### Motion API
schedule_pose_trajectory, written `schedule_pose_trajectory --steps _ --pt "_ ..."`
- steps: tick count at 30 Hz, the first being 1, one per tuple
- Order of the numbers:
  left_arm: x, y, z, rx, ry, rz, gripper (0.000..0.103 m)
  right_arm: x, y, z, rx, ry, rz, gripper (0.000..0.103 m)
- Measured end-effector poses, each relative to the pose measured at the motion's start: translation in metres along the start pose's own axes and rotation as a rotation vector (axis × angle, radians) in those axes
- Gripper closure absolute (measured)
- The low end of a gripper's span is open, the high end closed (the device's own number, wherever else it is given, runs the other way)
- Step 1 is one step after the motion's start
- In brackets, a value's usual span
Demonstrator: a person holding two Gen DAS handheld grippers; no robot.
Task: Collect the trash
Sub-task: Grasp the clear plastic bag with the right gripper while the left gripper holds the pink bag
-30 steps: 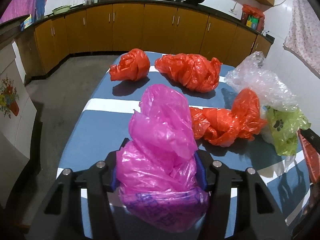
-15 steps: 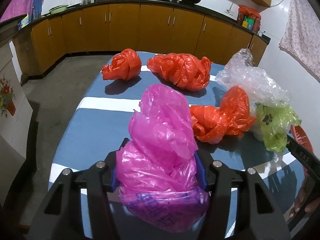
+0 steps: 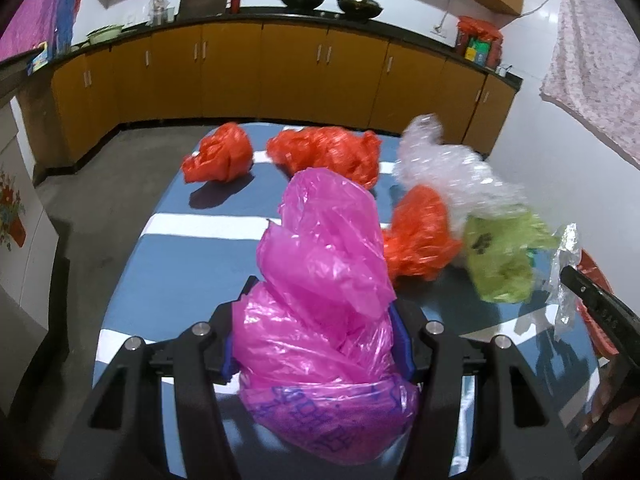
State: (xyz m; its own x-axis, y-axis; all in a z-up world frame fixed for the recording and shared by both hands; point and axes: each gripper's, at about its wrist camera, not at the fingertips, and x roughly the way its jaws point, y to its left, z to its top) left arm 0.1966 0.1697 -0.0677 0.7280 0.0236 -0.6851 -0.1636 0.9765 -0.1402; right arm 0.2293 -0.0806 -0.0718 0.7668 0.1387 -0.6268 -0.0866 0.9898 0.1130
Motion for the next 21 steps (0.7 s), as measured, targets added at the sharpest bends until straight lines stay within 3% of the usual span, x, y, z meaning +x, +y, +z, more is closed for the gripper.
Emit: schedule_pose_trajectory --steps 12,21 --pt "-0.036 -0.057 0.008 0.088 -0.067 -0.108 0.046 -0.031 -0.045 -0.004 -0.001 -0.060 -0.083 0.094" --pt "-0.043 -0.107 0.012 0.148 -0.072 -0.200 0.046 -0.049 -0.087 -0.011 0.042 -0.088 -0.152 0.094"
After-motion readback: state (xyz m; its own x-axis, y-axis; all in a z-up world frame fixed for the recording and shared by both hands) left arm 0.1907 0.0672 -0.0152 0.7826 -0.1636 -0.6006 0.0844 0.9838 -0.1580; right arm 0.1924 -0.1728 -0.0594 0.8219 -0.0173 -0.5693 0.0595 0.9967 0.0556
